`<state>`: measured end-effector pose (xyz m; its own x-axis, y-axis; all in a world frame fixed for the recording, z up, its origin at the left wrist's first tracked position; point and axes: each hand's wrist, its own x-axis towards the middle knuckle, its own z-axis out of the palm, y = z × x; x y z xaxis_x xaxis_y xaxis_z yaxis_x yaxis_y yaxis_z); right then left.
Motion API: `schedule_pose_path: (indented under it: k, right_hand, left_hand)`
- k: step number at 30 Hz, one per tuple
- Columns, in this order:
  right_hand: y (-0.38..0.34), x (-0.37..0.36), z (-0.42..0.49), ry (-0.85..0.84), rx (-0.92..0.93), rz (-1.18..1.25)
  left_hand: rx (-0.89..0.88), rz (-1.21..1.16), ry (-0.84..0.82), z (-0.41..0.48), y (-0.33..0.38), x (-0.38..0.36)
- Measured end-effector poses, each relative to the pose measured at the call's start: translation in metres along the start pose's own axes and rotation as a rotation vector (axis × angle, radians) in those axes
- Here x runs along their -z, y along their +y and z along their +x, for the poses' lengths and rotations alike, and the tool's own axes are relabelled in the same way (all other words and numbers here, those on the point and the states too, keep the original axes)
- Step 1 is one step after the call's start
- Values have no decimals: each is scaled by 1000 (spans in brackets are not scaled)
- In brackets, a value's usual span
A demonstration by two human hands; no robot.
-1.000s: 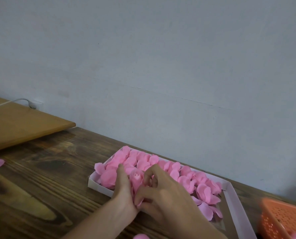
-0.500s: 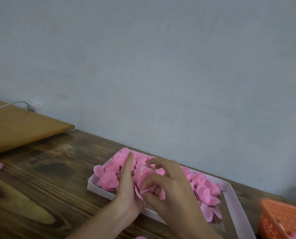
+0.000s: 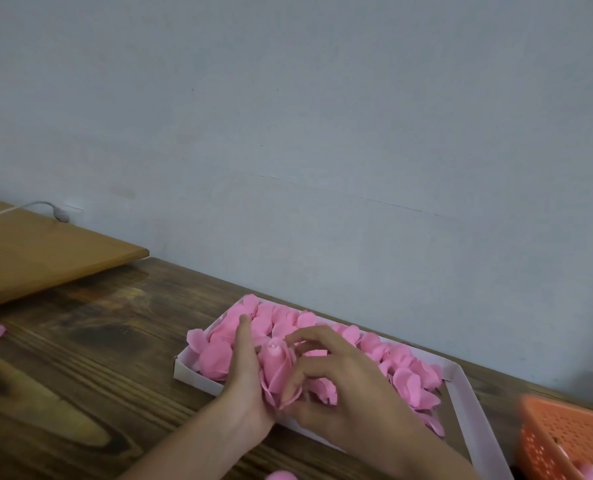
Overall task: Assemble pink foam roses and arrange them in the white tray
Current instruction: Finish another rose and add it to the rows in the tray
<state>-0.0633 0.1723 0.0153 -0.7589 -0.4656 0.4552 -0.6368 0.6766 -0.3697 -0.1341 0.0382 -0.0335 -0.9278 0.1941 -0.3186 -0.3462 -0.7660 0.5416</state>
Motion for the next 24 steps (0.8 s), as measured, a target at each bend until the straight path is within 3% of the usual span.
schedule_pose_path:
  k: [3, 9, 18, 24]
  right_hand:
    - [1, -2, -1, -13, 30, -78]
    - [2, -17, 2, 51, 88, -103]
    - [4, -23, 5, 153, 73, -145]
    - [2, -12, 6, 318, 37, -57]
  left_hand:
    - [95, -46, -22, -1, 0, 0]
    - [68, -22, -127, 2, -9, 5]
    - [71, 5, -40, -2, -14, -1]
    - [49, 152, -402, -3, -1, -3]
